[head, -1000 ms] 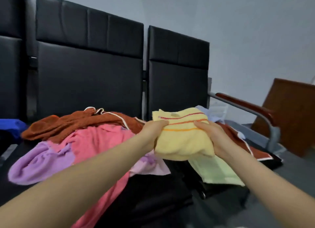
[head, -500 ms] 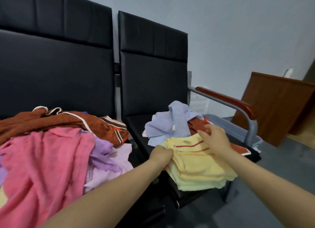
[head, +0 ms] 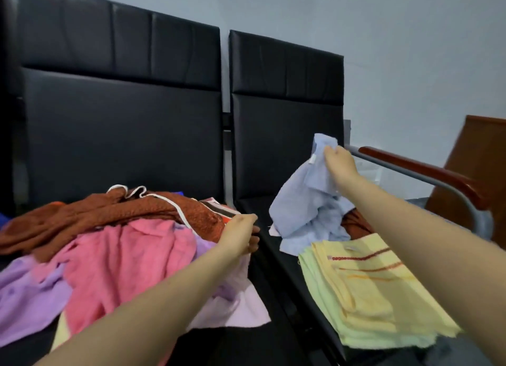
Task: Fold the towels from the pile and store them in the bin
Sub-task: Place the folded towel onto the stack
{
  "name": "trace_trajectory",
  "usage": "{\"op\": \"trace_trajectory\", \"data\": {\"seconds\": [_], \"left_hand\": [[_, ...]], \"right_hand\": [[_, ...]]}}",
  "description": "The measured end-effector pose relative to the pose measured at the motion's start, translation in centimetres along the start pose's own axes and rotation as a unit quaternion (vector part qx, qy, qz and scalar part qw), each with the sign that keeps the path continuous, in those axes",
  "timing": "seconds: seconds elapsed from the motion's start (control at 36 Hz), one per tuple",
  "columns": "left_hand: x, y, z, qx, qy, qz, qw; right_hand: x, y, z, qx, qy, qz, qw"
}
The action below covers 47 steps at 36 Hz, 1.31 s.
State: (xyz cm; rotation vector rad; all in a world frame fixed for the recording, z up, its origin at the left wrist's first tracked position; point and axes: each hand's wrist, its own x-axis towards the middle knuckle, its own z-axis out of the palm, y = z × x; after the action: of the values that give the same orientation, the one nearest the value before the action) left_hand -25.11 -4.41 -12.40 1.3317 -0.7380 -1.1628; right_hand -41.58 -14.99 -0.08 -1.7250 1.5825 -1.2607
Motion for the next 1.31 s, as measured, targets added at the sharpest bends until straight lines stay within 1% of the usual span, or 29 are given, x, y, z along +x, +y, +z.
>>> {"op": "trace_trajectory", "data": {"seconds": [0.06, 0.11, 0.17, 0.25, 0.33, 0.44, 0.53, 0.56, 0.61, 0.67, 0.72, 0.81, 0.83, 0.86, 0.92, 0.97, 1.0, 1.03, 1.08, 1.11, 1.14, 1.19, 1.22, 1.28, 1.31], "left_hand": [[0.0, 2.4, -1.3, -0.019, 0.024, 0.034, 0.999], [-0.6, 5.5, -2.6, -0.048, 0.043, 0.073, 0.995], [-1.4, 8.8, -4.2, -0.066, 0.053, 0.113, 0.99], [-3.0, 13.4, -6.7, -0.059, 0.073, 0.178, 0.98], [-4.8, 16.5, -9.2, -0.015, 0.097, 0.254, 0.962], [-7.6, 18.4, -11.9, 0.094, 0.093, 0.352, 0.927], [-10.2, 18.6, -14.0, 0.149, 0.059, 0.367, 0.916], [-10.8, 18.3, -14.7, 0.161, 0.045, 0.355, 0.92], [-12.1, 17.0, -16.2, 0.157, 0.014, 0.3, 0.941], [-13.3, 15.2, -17.6, 0.12, -0.007, 0.26, 0.958], [-14.3, 13.6, -19.3, 0.119, 0.018, 0.257, 0.959], [-15.8, 12.1, -21.8, 0.109, 0.071, 0.242, 0.962], [-16.1, 11.6, -22.8, 0.114, 0.073, 0.229, 0.964], [-16.5, 11.2, -23.7, 0.125, 0.064, 0.214, 0.967], [-16.9, 10.0, -25.3, 0.156, 0.033, 0.184, 0.97], [-16.8, 9.1, -25.9, 0.18, 0.02, 0.161, 0.97], [-16.5, 8.6, -26.1, 0.194, 0.025, 0.156, 0.968], [-16.1, 8.2, -26.1, 0.209, 0.039, 0.153, 0.965], [-15.2, 7.4, -26.5, 0.249, 0.066, 0.152, 0.954], [-14.6, 7.1, -26.8, 0.266, 0.073, 0.147, 0.95], [-14.0, 6.7, -27.1, 0.28, 0.076, 0.142, 0.946], [-13.3, 6.6, -27.5, 0.307, 0.07, 0.149, 0.937], [-12.9, 6.8, -27.5, 0.314, 0.068, 0.161, 0.933], [-12.1, 7.3, -27.6, 0.328, 0.073, 0.188, 0.923], [-11.8, 7.3, -27.7, 0.339, 0.08, 0.205, 0.915]], "right_hand": [[0.4, -3.4, -0.2, 0.08, -0.006, -0.006, 0.997], [0.0, -6.7, -0.6, 0.151, -0.023, 0.006, 0.988], [-0.7, -9.7, -0.9, 0.217, -0.059, 0.012, 0.974], [-2.2, -13.0, -0.9, 0.305, -0.134, -0.021, 0.943], [-4.3, -15.4, -0.3, 0.363, -0.222, -0.029, 0.904], [-8.7, -18.2, 0.5, 0.366, -0.324, -0.07, 0.87], [-12.1, -19.7, 1.5, 0.362, -0.386, -0.084, 0.844], [-13.1, -20.0, 2.0, 0.367, -0.404, -0.085, 0.834], [-15.1, -20.3, 2.9, 0.368, -0.429, -0.084, 0.821], [-16.7, -20.3, 3.7, 0.361, -0.437, -0.081, 0.82], [-18.0, -19.8, 4.9, 0.351, -0.431, -0.056, 0.829], [-19.5, -18.0, 6.6, 0.34, -0.425, 0.013, 0.839], [-20.0, -17.0, 7.2, 0.315, -0.419, 0.017, 0.851], [-20.0, -16.0, 8.2, 0.269, -0.406, 0.006, 0.873], [-21.1, -14.0, 9.8, 0.156, -0.398, -0.003, 0.904], [-22.0, -12.0, 11.4, 0.088, -0.401, 0.007, 0.912], [-22.4, -10.8, 12.0, 0.071, -0.387, 0.01, 0.919], [-22.8, -9.7, 12.6, 0.052, -0.361, -0.013, 0.931], [-23.4, -7.4, 13.6, 0.005, -0.294, -0.114, 0.949], [-23.9, -6.7, 13.8, 0.001, -0.265, -0.15, 0.952], [-24.3, -6.1, 14.1, 0.001, -0.253, -0.172, 0.952], [-24.6, -5.5, 14.2, -0.006, -0.247, -0.225, 0.943], [-24.7, -5.5, 14.3, -0.035, -0.248, -0.255, 0.934], [-24.9, -5.2, 14.5, -0.124, -0.247, -0.33, 0.903], [-25.0, -4.9, 14.8, -0.18, -0.233, -0.369, 0.882]]}}
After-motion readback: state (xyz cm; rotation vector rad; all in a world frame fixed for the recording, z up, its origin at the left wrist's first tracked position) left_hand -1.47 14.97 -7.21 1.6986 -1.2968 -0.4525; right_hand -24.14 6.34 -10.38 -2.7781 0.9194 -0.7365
